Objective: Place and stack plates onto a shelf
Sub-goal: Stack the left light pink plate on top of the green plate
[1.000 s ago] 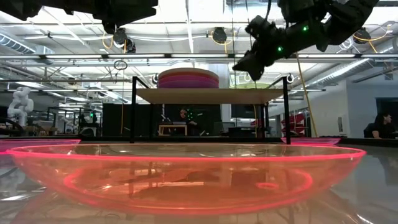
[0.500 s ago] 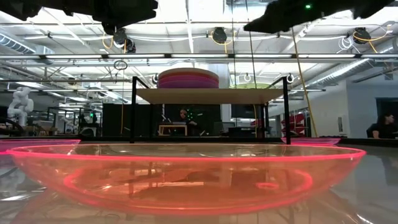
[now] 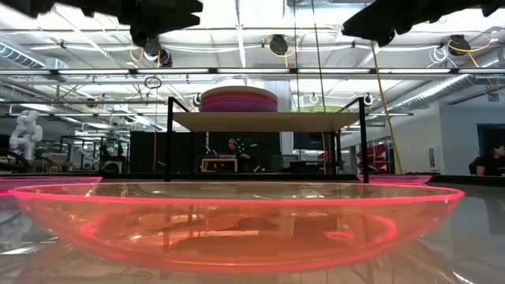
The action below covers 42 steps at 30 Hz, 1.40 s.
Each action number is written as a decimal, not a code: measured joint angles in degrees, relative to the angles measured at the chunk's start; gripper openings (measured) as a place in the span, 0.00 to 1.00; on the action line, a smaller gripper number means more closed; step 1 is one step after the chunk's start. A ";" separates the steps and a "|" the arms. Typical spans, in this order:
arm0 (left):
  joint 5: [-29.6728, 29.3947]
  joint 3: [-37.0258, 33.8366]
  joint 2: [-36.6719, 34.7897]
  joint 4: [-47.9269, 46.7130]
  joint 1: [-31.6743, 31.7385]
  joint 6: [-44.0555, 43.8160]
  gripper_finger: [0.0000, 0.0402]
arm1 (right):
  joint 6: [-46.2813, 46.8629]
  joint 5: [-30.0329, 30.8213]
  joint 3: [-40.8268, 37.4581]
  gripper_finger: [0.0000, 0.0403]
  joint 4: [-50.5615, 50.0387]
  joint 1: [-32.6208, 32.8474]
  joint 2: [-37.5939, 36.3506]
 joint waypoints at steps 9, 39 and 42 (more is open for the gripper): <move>-1.06 24.81 5.50 -56.80 -2.08 -18.48 0.39 | 1.54 -2.27 -4.58 0.36 6.40 2.96 0.01; 30.96 30.62 34.52 -92.01 -4.88 -63.16 0.39 | -1.44 -2.25 -15.02 0.36 27.49 4.56 0.01; 32.34 31.08 34.54 -92.20 -4.84 -63.51 0.39 | -0.96 -2.25 -15.02 0.36 27.49 4.56 0.01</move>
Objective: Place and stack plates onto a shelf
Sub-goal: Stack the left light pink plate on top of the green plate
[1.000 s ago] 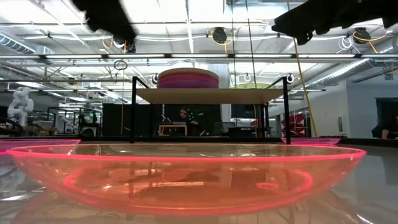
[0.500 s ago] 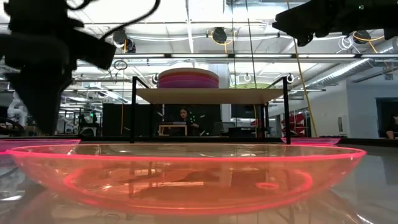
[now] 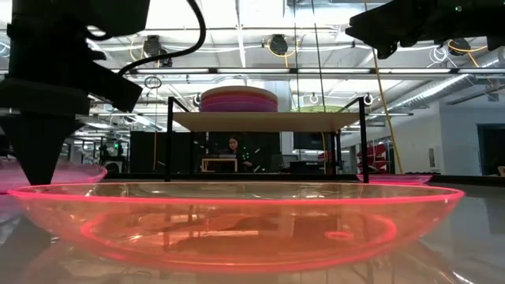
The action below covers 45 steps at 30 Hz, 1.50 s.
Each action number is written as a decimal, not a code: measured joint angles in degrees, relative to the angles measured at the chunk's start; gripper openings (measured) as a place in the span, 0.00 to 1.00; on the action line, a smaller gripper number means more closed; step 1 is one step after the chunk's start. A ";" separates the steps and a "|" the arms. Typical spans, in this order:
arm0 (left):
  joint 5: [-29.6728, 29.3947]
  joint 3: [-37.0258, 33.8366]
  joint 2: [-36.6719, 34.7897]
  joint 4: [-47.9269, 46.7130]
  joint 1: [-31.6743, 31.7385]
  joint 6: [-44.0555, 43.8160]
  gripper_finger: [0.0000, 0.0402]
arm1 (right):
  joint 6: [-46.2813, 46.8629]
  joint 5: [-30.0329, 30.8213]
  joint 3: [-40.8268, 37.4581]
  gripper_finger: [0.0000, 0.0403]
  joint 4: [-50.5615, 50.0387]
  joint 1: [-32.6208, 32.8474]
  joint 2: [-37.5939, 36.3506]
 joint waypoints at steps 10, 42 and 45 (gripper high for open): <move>-1.31 4.85 -0.07 -7.95 -0.23 -1.08 0.39 | 0.17 0.00 0.00 0.36 -0.02 0.00 0.00; -11.78 17.15 8.17 -16.98 0.53 16.80 0.01 | 0.19 0.18 0.00 0.36 -0.87 -0.02 0.00; -21.79 25.14 8.32 -20.92 1.61 22.47 0.01 | 0.19 0.20 0.00 0.36 0.02 -0.02 0.02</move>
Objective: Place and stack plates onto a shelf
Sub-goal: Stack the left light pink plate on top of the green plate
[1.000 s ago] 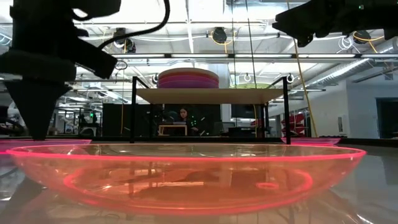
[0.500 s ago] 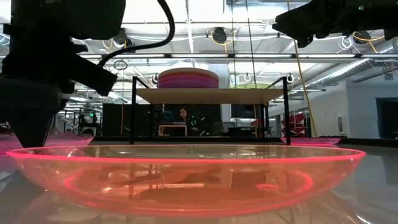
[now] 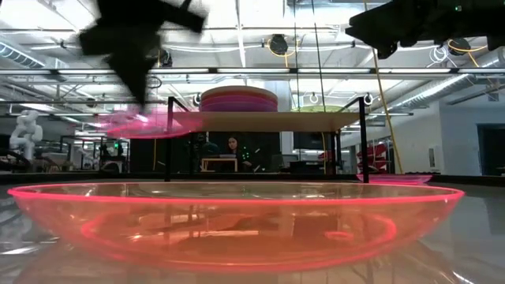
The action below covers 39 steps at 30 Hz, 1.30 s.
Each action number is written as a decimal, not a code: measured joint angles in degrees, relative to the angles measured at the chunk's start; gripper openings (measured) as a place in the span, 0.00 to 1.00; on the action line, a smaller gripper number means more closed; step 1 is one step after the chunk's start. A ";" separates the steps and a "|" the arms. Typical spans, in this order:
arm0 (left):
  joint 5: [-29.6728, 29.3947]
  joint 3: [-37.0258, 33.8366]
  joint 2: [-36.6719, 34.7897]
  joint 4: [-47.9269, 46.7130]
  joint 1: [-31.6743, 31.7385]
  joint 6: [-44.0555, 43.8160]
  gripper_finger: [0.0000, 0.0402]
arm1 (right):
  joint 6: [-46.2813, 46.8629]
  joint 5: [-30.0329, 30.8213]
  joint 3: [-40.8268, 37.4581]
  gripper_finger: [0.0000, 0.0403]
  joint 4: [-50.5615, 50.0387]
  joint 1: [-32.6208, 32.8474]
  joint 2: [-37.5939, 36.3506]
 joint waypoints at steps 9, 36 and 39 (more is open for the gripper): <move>-22.73 18.47 -0.25 7.66 6.96 41.54 0.00 | -1.55 -0.11 0.00 0.36 2.15 0.00 -0.55; 9.71 19.95 5.63 46.14 36.61 102.60 0.07 | -4.08 -0.15 0.00 0.36 -3.31 0.00 -15.95; 9.50 20.06 5.95 48.32 36.46 102.72 0.11 | -4.14 -0.14 0.00 0.36 -3.47 0.00 -15.93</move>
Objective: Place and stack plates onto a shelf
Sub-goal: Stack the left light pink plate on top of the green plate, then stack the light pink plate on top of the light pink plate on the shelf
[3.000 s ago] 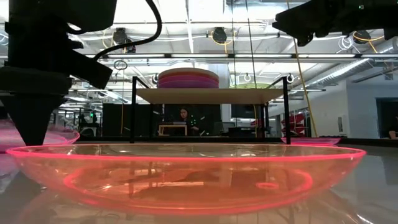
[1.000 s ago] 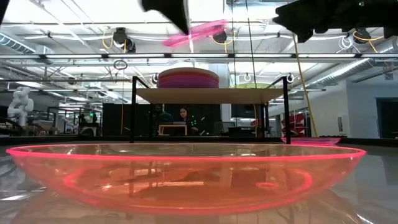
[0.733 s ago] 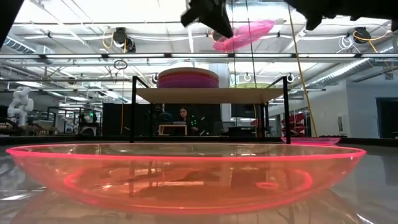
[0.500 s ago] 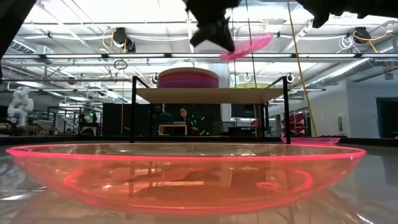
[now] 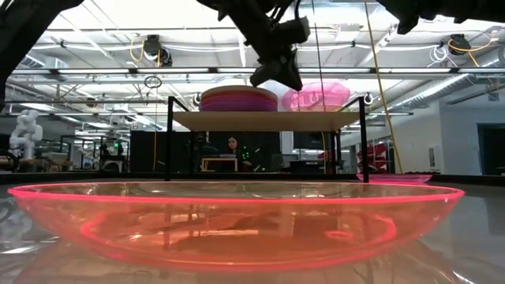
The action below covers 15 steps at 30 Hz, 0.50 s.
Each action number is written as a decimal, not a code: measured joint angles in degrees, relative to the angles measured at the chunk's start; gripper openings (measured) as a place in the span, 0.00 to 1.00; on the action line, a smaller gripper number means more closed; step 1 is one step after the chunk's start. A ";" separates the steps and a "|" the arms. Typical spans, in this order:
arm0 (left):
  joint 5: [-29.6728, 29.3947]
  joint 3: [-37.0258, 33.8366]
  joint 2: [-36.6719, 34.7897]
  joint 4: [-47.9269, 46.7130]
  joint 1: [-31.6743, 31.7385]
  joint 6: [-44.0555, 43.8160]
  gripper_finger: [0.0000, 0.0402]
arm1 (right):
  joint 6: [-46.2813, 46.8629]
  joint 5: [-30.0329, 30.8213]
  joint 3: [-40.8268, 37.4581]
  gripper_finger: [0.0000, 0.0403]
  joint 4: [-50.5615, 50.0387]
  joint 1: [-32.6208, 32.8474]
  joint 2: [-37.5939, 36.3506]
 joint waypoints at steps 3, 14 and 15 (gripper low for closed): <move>-0.20 -0.02 0.02 1.17 -0.02 -0.26 0.17 | 0.02 -0.03 0.00 0.36 -0.02 0.00 0.00; -14.51 -0.02 -2.20 1.19 -2.89 -3.01 0.37 | 0.44 0.00 0.00 0.36 -2.18 0.00 0.02; -15.02 -0.02 -3.34 0.14 -3.62 -3.99 0.37 | 0.47 0.05 0.00 0.36 -3.05 0.00 0.02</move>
